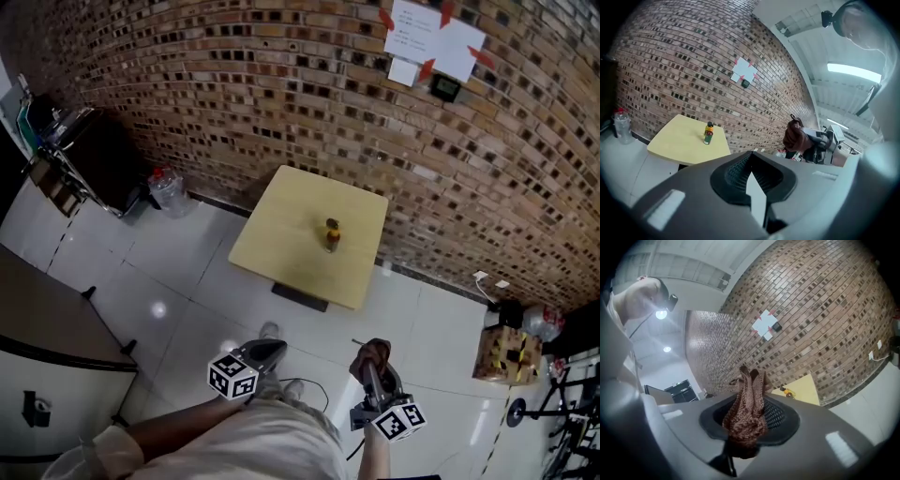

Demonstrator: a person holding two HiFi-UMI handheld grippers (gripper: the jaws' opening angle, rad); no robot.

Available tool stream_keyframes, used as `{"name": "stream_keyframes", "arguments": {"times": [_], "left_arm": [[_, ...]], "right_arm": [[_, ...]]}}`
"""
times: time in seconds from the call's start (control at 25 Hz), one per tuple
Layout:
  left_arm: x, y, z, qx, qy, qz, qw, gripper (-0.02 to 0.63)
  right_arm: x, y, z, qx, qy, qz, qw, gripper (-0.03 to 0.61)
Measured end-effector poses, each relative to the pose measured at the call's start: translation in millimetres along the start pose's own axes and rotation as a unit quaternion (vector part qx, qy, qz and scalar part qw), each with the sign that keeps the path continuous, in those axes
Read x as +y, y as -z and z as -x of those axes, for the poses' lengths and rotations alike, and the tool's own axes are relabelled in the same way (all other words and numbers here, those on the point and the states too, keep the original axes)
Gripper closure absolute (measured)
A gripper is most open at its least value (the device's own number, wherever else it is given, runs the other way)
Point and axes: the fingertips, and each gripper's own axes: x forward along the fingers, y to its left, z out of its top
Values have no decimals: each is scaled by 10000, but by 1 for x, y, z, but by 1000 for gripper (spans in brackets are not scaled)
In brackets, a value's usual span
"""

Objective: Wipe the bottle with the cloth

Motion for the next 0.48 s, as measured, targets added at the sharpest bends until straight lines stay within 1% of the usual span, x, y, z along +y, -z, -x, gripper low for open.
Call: {"name": "stream_keyframes", "arguments": {"times": [0.24, 0.48], "left_arm": [[23, -14, -11, 80, 138, 28, 9999, 601], [58, -41, -27, 154, 305, -11, 9994, 601]], "right_arm": [[-1, -5, -27, -54, 130, -57, 9999, 488], [-5, -15, -65, -153, 317, -72, 9994, 488]]}}
